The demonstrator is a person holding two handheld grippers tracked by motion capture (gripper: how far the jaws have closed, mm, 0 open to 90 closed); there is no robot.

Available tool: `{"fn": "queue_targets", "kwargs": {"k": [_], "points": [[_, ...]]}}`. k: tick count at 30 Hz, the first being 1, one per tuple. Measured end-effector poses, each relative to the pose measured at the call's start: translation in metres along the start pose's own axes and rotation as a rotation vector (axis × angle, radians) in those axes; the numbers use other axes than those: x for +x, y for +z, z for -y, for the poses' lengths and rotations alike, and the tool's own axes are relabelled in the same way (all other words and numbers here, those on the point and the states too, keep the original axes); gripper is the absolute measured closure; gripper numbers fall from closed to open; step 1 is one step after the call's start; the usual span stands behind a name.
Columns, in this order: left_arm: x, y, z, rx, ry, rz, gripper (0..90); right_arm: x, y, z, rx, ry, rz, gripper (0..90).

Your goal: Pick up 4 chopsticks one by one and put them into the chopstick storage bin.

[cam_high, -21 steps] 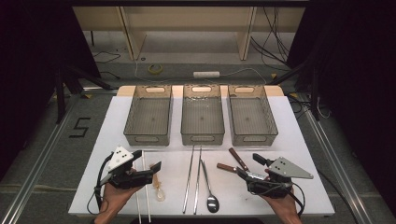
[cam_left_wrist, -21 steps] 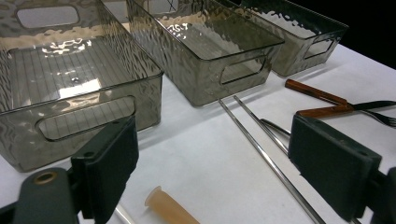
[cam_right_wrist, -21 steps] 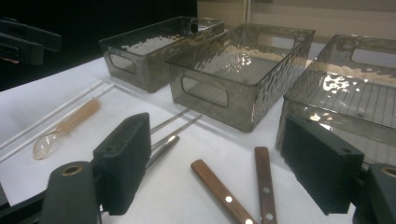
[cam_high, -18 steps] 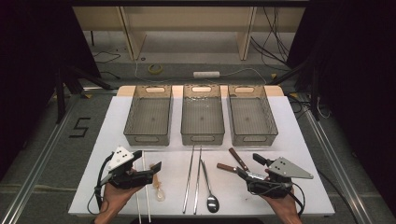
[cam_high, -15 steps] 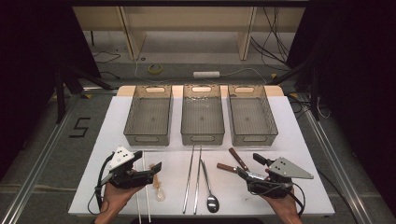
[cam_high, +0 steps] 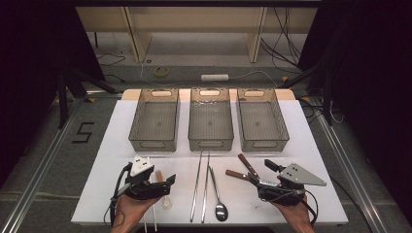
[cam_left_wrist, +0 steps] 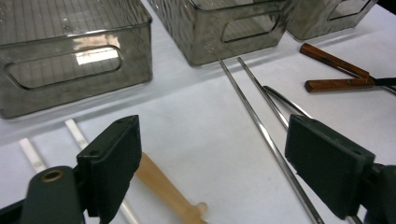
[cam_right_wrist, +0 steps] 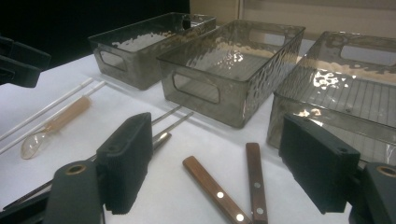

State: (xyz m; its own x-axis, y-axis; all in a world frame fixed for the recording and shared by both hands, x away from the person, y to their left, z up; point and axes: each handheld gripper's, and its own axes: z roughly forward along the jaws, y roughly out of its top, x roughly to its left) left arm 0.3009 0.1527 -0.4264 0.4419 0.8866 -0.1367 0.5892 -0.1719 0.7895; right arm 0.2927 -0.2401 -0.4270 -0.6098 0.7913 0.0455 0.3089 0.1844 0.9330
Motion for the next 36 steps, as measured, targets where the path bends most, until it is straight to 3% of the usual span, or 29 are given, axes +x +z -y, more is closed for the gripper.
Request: {"fn": "queue_targets", "kwargs": {"k": [1,11,19,24,36], "points": [[-0.007,0.002,0.000,0.017,0.001,0.026,20.6,0.000,0.000,0.000,0.001,0.000,0.001,27.1],[-0.032,0.019,0.003,0.120,0.029,0.038,26.9,0.000,0.000,0.000,0.005,0.000,0.007,27.1],[-0.051,0.036,0.007,0.199,0.053,0.094,34.0,0.000,0.000,0.000,0.009,-0.001,0.009,27.1],[-0.057,0.044,0.009,0.236,0.059,0.107,38.1,0.000,0.000,0.000,0.010,-0.002,0.010,27.1],[-0.071,0.053,0.014,0.268,0.087,0.114,48.9,-0.002,0.000,0.001,0.018,0.007,0.025,27.6]]}}
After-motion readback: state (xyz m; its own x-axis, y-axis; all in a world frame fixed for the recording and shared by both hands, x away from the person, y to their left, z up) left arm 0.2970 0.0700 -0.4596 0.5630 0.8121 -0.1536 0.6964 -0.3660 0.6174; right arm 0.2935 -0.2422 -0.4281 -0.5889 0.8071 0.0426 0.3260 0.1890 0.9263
